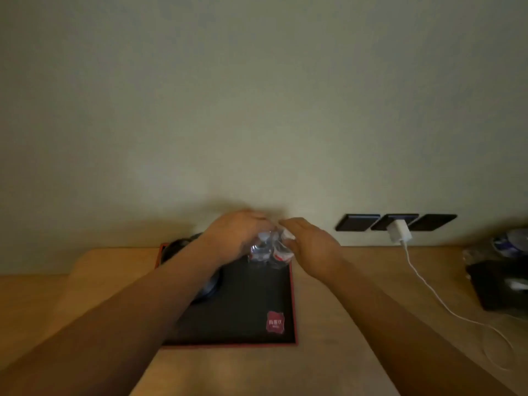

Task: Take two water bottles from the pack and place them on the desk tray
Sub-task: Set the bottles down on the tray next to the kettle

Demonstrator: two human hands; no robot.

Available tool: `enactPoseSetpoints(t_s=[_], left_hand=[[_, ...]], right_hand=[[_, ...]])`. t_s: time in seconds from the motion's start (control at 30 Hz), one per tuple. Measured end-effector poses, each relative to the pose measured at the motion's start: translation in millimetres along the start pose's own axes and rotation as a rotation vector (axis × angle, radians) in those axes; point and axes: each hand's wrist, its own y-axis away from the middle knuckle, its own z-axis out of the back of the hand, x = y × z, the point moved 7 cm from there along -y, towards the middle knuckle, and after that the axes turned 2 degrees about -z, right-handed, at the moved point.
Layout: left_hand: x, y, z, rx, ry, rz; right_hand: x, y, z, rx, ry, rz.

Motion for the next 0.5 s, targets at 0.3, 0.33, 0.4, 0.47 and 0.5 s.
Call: enactPoseSetpoints(t_s=[0.3,0.33,0.4,0.47,0.5], left_hand=[[-12.1,-3.7,-22.0,0.101,-0.150,0.095],[-12.8,-2.9,-22.8,0.091,-0.156,0.098],[-12.3,-1.0,-26.3,0.090,-0.154,0.122],[-9.1,-0.2,-26.8,0.076,-0.140,0.159],[-7.9,-0.3,-26.7,0.065,-0.133,0.174]], right_hand=[[-10.2,-5.6,-1.7,-0.033,-0.076,-0.184],[-12.3,-4.3,-1.3,-0.041,-0.098,-0.205],[-16.3,-2.8,-2.3,-0.036,-0.130,-0.230],[-17.9,-2.8,-2.0,-0.030,-0.129,-0.235],[-18.0,-2.8,-2.2,-0.032,-0.127,-0.233]])
